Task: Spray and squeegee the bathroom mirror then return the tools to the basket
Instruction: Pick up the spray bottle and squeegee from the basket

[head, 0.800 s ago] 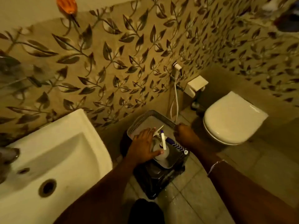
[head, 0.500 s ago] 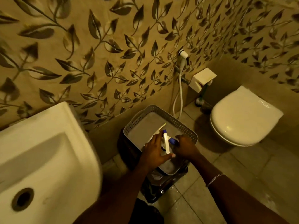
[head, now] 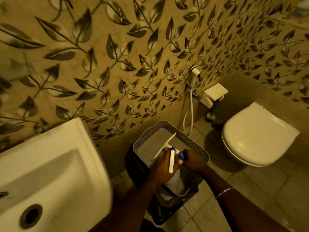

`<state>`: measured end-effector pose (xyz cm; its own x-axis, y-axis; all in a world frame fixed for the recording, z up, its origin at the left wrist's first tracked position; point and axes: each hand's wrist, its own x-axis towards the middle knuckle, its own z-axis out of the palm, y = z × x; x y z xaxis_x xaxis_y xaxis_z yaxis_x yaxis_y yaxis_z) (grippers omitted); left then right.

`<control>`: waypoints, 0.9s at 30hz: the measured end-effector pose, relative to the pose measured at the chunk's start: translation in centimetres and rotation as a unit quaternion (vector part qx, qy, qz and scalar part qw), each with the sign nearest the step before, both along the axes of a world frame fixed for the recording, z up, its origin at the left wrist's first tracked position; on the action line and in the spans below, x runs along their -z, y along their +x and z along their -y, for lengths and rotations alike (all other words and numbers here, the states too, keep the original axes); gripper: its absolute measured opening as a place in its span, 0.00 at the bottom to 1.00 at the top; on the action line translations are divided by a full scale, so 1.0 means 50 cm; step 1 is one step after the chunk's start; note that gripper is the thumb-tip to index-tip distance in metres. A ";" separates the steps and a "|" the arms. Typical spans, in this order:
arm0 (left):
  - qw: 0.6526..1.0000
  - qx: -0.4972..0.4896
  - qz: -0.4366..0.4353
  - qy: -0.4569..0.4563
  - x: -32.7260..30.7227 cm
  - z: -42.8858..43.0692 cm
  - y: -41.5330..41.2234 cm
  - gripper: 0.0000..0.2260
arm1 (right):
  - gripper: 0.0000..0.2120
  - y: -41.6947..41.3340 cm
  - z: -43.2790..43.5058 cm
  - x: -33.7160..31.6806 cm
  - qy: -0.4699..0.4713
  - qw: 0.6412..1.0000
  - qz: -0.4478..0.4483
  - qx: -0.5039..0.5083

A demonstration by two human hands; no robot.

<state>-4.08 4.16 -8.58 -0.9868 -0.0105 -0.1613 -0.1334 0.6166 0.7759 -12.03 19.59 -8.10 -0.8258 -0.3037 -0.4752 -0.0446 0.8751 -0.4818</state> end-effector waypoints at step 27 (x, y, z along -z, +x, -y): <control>0.951 -0.142 -0.275 0.003 -0.686 0.212 0.155 0.30 | 0.21 0.150 0.172 -0.660 -0.287 0.936 -0.076 0.192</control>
